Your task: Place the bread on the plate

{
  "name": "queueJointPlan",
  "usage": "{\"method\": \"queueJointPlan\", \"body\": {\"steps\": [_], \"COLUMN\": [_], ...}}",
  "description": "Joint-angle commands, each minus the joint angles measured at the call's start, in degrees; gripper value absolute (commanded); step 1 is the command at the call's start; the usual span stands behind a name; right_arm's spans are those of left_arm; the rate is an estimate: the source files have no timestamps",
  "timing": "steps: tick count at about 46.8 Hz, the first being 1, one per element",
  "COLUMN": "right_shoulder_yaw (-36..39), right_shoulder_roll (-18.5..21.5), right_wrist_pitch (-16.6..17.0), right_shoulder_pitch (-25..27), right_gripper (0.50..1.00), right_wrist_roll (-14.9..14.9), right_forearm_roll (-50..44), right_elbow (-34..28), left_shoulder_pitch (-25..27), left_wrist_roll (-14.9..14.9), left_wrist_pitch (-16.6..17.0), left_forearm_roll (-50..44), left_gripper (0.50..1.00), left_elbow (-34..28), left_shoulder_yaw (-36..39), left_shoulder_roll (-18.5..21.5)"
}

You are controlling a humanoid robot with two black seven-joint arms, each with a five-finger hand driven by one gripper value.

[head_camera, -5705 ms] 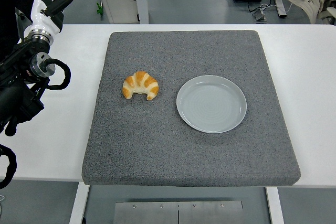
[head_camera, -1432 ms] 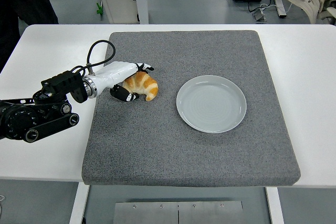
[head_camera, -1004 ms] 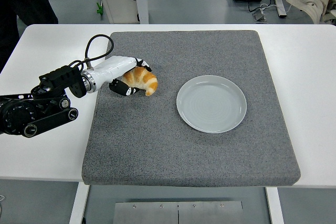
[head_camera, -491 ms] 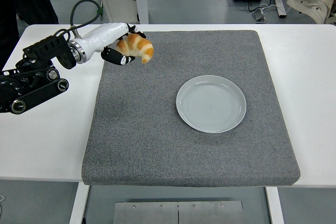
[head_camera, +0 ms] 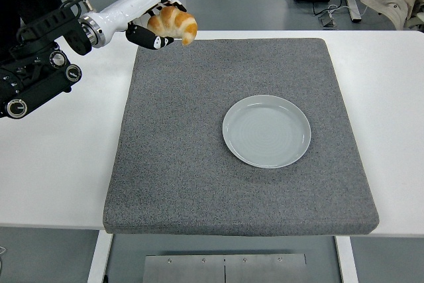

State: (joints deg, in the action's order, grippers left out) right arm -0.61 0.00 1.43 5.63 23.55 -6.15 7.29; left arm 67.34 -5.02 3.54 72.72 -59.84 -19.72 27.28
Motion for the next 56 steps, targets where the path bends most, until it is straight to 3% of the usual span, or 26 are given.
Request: {"method": "queueJointPlan", "body": {"steps": [1, 5, 23, 42, 56], "right_shoulder_yaw": [0.0, 0.0, 0.0, 0.0, 0.0], "right_shoulder_roll": [0.0, 0.0, 0.0, 0.0, 0.0], "right_wrist_pitch": [-0.02, -0.02, 0.06, 0.06, 0.06], "right_shoulder_pitch": [-0.01, -0.01, -0.01, -0.01, -0.01], "right_gripper": [1.0, 1.0, 1.0, 1.0, 1.0], "right_wrist_roll": [0.0, 0.0, 0.0, 0.0, 0.0], "right_forearm_roll": [0.0, 0.0, 0.0, 0.0, 0.0], "right_elbow": [0.0, 0.0, 0.0, 0.0, 0.0], "left_shoulder_pitch": [0.07, 0.86, 2.71, 2.97, 1.92], "left_wrist_roll": [0.09, 0.36, 0.53, 0.62, 0.62], "left_wrist_pitch": [-2.83, -4.15, -4.51, -4.51, -4.07], "left_forearm_roll": [0.41, 0.58, 2.16, 7.79, 8.14], "left_gripper": [0.555, 0.555, 0.56, 0.563, 0.563], "left_elbow": [-0.01, -0.01, -0.19, -0.19, -0.1], "left_shoulder_yaw": [-2.95, -3.4, -3.4, -2.69, 1.53], "left_shoulder_roll": [-1.35, -2.75, -8.91, -18.05, -20.86]}}
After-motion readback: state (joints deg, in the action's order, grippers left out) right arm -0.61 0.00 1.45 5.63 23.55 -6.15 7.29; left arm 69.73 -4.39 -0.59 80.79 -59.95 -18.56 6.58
